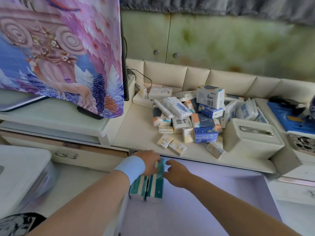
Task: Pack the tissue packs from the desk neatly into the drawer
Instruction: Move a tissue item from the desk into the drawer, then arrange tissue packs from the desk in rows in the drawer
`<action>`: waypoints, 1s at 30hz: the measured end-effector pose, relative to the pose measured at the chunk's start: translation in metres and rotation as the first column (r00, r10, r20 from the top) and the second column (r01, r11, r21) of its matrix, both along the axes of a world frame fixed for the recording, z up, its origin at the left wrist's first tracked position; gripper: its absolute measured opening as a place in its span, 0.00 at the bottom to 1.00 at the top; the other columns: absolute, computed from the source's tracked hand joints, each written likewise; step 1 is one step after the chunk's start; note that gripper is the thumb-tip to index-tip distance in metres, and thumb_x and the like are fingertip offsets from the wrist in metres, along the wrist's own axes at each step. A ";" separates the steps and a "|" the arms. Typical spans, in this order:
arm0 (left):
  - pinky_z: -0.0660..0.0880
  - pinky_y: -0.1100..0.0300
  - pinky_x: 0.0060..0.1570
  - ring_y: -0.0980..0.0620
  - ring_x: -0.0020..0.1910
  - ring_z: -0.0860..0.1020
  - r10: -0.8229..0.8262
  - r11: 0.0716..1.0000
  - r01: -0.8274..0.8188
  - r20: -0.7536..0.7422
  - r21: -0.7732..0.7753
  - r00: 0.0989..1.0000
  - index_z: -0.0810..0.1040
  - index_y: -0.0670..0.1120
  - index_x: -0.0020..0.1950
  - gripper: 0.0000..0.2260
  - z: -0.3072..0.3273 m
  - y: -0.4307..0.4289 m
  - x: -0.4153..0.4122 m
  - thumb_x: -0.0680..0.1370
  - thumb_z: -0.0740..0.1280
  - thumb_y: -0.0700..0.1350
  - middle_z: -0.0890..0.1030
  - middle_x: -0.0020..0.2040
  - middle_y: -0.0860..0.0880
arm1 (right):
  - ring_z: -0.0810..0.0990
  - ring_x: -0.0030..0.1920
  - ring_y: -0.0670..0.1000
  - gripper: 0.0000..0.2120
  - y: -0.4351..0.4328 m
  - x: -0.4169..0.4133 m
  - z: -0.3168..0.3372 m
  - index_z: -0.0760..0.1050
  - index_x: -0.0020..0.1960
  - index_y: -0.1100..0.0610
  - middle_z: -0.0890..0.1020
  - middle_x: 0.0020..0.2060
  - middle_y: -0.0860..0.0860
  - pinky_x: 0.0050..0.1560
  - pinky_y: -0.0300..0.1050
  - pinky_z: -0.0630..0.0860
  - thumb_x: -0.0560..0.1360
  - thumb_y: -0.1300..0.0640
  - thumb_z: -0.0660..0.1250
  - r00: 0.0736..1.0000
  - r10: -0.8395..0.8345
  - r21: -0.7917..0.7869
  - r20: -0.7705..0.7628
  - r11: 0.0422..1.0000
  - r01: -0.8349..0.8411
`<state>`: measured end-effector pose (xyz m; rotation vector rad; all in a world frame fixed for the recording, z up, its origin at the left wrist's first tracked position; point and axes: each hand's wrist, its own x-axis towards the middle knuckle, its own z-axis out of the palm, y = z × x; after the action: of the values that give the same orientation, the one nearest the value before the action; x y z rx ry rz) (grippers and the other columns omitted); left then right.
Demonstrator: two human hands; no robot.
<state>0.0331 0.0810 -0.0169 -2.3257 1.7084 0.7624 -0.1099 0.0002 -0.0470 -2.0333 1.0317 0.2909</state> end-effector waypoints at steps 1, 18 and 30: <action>0.73 0.50 0.58 0.47 0.60 0.74 0.040 0.997 -0.043 -0.048 -0.070 0.998 0.71 0.55 0.69 0.19 0.011 -0.007 -0.002 0.78 0.62 0.54 0.72 0.66 0.50 | 0.79 0.55 0.52 0.24 -0.010 -0.003 0.011 0.67 0.73 0.53 0.75 0.66 0.53 0.49 0.41 0.77 0.78 0.52 0.65 1.000 0.016 -0.053 0.003 0.998 -0.016; 0.71 0.49 0.63 0.47 0.66 0.69 0.115 0.830 -0.121 -0.045 -0.545 0.992 0.67 0.53 0.70 0.21 0.123 -0.213 -0.026 0.77 0.64 0.46 0.69 0.68 0.50 | 0.75 0.60 0.58 0.33 -0.238 -0.036 0.132 0.61 0.71 0.49 0.69 0.65 0.55 0.55 0.53 0.76 0.72 0.46 0.72 0.912 -0.187 -0.489 0.365 0.796 0.358; 0.62 0.55 0.70 0.47 0.73 0.63 -0.013 0.829 0.113 0.183 -0.548 0.983 0.57 0.53 0.77 0.38 0.127 -0.301 -0.029 0.72 0.70 0.37 0.64 0.75 0.49 | 0.79 0.50 0.53 0.22 -0.283 -0.010 0.128 0.75 0.61 0.54 0.81 0.52 0.50 0.46 0.43 0.72 0.69 0.55 0.75 0.799 -0.029 -0.378 0.601 0.870 0.316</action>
<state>0.0036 -0.2200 0.1105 -2.5604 2.1283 0.0237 -0.1196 -0.2833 0.0806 -2.1945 0.9343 -0.7198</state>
